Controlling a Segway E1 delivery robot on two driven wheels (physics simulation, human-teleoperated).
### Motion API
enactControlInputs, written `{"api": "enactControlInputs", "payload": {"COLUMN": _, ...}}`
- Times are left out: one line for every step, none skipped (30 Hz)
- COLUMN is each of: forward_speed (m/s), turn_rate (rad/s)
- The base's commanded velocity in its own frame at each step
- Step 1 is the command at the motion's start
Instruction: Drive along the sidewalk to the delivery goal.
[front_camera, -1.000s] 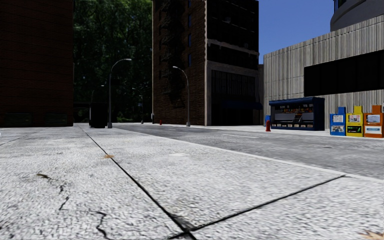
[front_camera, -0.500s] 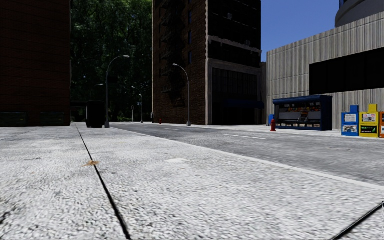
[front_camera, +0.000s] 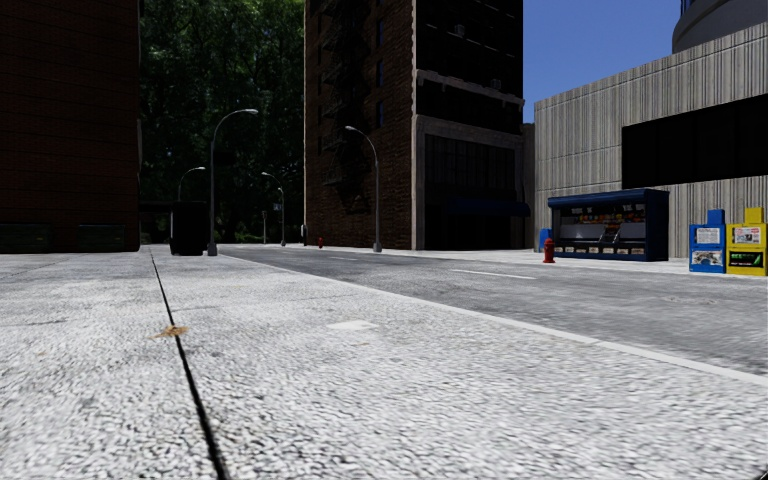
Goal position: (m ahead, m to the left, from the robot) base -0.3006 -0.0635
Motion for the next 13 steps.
{"api": "enactControlInputs", "payload": {"forward_speed": 0.0, "turn_rate": 0.0}}
{"api": "enactControlInputs", "payload": {"forward_speed": 0.0, "turn_rate": 0.0}}
{"api": "enactControlInputs", "payload": {"forward_speed": 0.0, "turn_rate": 0.0}}
{"api": "enactControlInputs", "payload": {"forward_speed": 0.0, "turn_rate": 0.0}}
{"api": "enactControlInputs", "payload": {"forward_speed": 0.0, "turn_rate": 0.0}}
{"api": "enactControlInputs", "payload": {"forward_speed": 0.0, "turn_rate": 0.0}}
{"api": "enactControlInputs", "payload": {"forward_speed": 0.0, "turn_rate": 0.0}}
{"api": "enactControlInputs", "payload": {"forward_speed": 0.0, "turn_rate": 0.0}}
{"api": "enactControlInputs", "payload": {"forward_speed": 0.0, "turn_rate": 0.0}}
{"api": "enactControlInputs", "payload": {"forward_speed": 0.0, "turn_rate": 0.0}}
{"api": "enactControlInputs", "payload": {"forward_speed": 0.0, "turn_rate": 0.0}}
{"api": "enactControlInputs", "payload": {"forward_speed": 0.0, "turn_rate": 0.0}}
{"api": "enactControlInputs", "payload": {"forward_speed": 0.0, "turn_rate": 0.0}}
